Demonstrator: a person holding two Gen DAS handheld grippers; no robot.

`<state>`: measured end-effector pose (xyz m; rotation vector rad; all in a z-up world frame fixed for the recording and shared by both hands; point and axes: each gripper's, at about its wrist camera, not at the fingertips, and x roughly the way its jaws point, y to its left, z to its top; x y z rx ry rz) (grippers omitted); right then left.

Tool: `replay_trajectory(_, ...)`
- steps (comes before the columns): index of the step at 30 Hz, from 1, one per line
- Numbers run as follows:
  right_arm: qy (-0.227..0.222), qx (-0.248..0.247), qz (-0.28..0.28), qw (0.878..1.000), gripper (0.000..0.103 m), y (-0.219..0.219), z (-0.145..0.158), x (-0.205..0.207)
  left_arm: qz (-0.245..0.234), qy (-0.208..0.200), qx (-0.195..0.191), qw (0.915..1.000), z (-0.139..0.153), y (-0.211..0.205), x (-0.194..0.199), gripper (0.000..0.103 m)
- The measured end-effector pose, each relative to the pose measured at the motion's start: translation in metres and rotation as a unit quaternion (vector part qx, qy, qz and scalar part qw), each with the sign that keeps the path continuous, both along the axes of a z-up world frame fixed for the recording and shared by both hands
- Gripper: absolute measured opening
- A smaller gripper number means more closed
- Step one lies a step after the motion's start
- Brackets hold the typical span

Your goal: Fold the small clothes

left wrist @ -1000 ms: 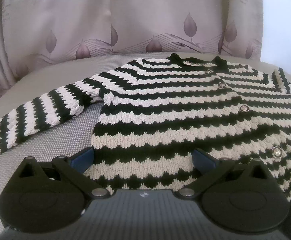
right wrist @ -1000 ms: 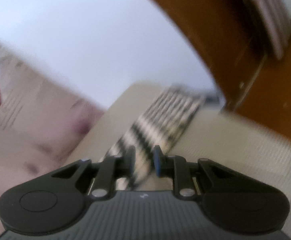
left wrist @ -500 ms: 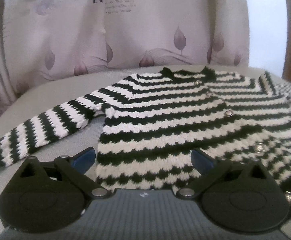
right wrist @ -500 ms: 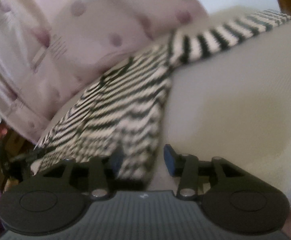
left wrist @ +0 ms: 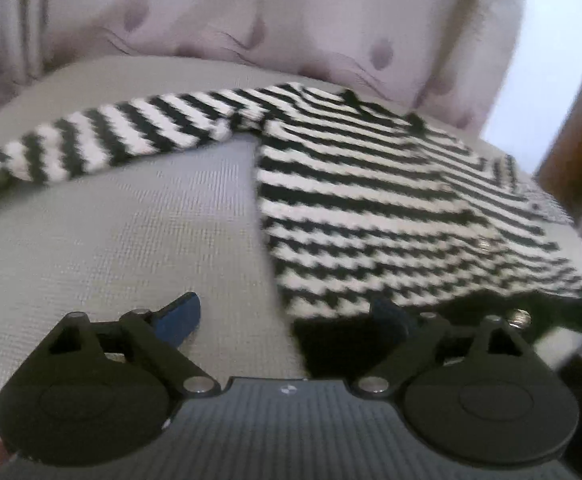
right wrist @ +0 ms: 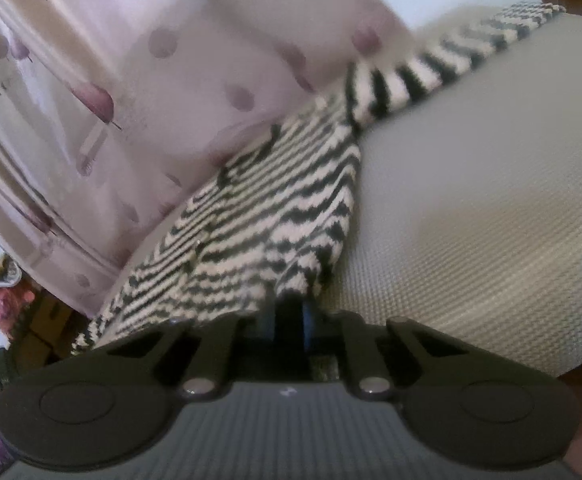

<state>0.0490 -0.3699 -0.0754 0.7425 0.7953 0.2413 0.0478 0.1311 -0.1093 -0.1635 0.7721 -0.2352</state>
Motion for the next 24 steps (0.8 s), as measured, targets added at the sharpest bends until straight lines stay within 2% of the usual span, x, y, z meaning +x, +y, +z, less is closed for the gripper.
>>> replay_trajectory(2,0.005,-0.006,0.001,1.0,0.012,-0.002,0.0,-0.002,-0.017,0.004,-0.009,0.9998,-0.002,-0.008,0.004,0.099)
replay_trajectory(4,0.014,0.013,0.001,1.0,0.015,-0.005,-0.003,-0.002,-0.027,-0.004,-0.001,0.9996,-0.004,-0.017,0.007,0.101)
replay_trajectory(6,0.023,0.016,-0.013,1.0,0.023,-0.006,-0.006,-0.003,-0.03,-0.017,0.003,0.9994,-0.008,-0.024,0.009,0.1)
replay_trajectory(8,0.022,0.037,-0.017,0.999,0.041,-0.007,-0.012,-0.005,-0.033,-0.029,0.005,0.999,-0.009,-0.029,0.007,0.084)
replay_trajectory(10,0.014,0.053,-0.021,0.998,0.049,-0.003,-0.013,-0.005,-0.032,-0.039,0.024,0.9984,-0.009,-0.035,0.006,0.026)
replay_trajectory(11,0.01,0.051,-0.017,0.998,0.049,0.001,-0.012,-0.004,-0.023,-0.037,0.028,0.9986,-0.008,-0.034,0.007,0.02)
replay_trajectory(12,0.009,0.047,-0.012,0.999,0.049,0.006,-0.011,-0.002,-0.022,-0.031,0.006,0.9992,-0.008,-0.029,0.009,0.014)
replay_trajectory(13,0.006,0.04,-0.01,0.999,0.041,0.01,-0.01,0.0,-0.019,-0.026,-0.019,0.9993,-0.008,-0.024,0.01,0.013)
replay_trajectory(14,0.008,0.033,-0.007,0.999,0.016,0.014,-0.01,0.002,-0.012,-0.022,-0.032,0.9992,-0.008,-0.019,0.011,0.013)
replay_trajectory(16,0.018,0.023,-0.005,1.0,0.013,0.015,-0.012,0.004,-0.004,-0.018,-0.041,0.999,-0.004,-0.013,0.01,0.012)
replay_trajectory(21,-0.014,0.04,-0.023,0.999,0.01,-0.005,0.008,-0.012,-0.001,-0.031,-0.055,0.998,0.022,0.003,-0.007,0.012)
replay_trajectory(24,-0.013,0.043,-0.021,0.999,0.009,-0.01,0.022,-0.023,-0.01,-0.022,-0.037,0.999,0.022,0.0,-0.016,0.012)
